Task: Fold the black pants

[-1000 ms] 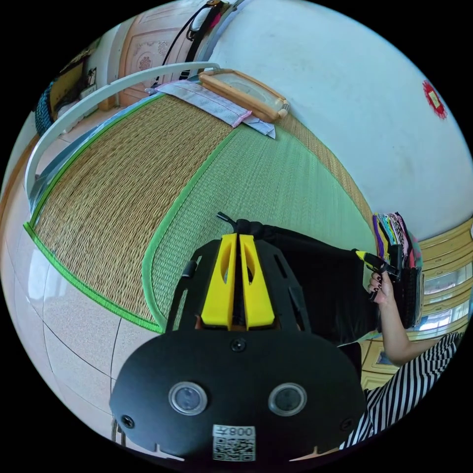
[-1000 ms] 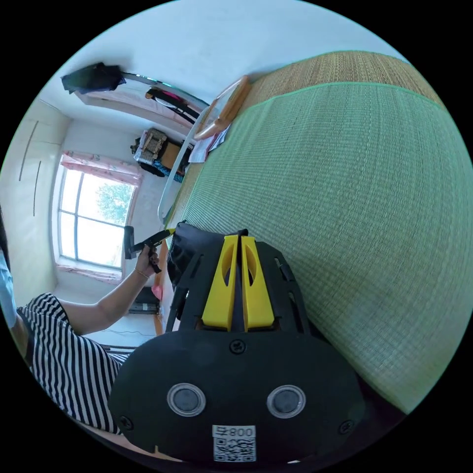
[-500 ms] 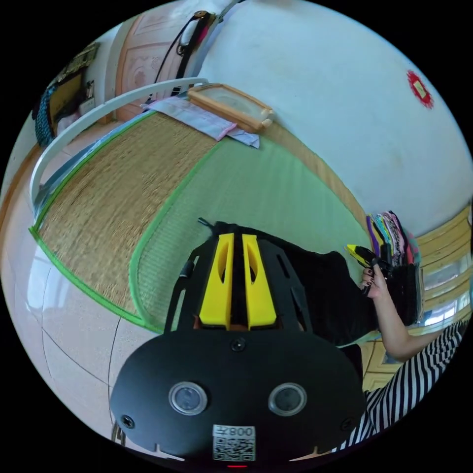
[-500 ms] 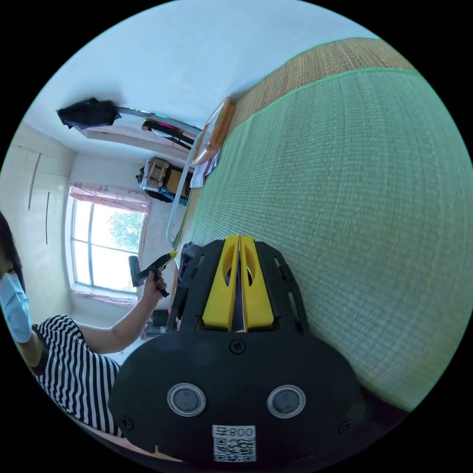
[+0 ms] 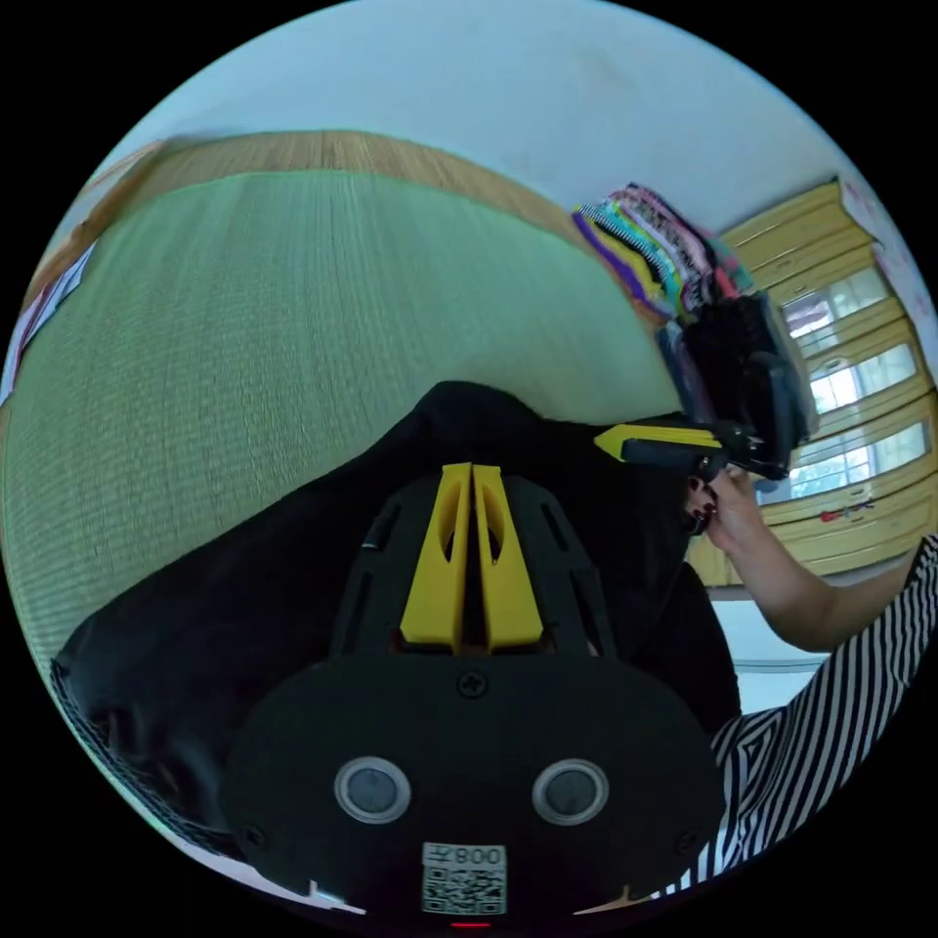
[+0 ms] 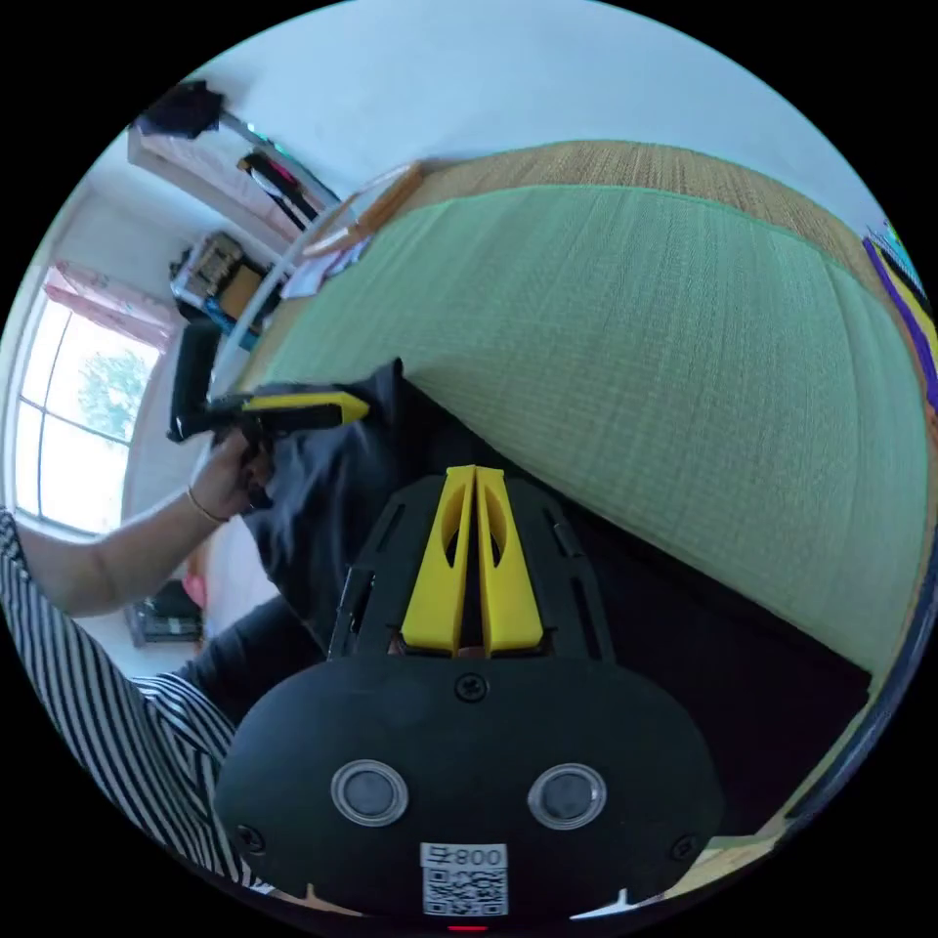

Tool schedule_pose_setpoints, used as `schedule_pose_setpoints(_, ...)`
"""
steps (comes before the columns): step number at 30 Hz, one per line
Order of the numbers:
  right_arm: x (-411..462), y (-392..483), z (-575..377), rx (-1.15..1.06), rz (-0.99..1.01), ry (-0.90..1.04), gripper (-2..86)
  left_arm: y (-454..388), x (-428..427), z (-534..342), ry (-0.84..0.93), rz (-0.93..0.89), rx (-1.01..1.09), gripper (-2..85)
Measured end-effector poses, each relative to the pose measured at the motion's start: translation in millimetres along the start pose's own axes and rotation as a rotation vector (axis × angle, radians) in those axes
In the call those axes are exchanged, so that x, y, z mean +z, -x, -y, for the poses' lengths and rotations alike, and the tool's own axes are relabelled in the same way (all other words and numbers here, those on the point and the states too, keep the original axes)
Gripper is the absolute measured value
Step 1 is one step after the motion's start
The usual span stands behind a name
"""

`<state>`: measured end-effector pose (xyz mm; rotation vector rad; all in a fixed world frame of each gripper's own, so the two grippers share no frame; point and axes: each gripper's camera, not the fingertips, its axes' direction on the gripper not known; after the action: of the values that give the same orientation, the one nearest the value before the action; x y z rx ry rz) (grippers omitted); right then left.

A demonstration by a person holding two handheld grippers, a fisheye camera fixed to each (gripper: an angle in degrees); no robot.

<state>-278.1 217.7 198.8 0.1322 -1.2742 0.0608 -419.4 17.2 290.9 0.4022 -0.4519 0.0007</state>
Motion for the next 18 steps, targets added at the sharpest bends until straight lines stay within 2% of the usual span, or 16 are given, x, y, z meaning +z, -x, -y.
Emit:
schedule_pose_setpoints(5, -2.5, -1.1, -6.8, -0.018, -0.097, -0.010, 0.0, -23.8, 16.2, 30.1, 0.011, 0.009, -0.015, 0.0)
schedule_pose_setpoints(14, -51.9, -12.9, -42.3, 0.019, -0.090, -0.103, 0.0, -90.3, 36.7, 83.1, -0.017, 0.018, 0.017, 0.0)
schedule_pose_setpoints(16, -61.0, -16.4, -57.1, 0.027, -0.103, -0.105, 0.1, -97.3, 50.4, 94.5, 0.039, 0.037, -0.004, 0.0)
schedule_pose_setpoints(18, -59.7, -26.9, -75.9, 0.056, -0.121, -0.066, 0.1, -102.4, 54.3, 103.0, 0.009, -0.006, -0.036, 0.0)
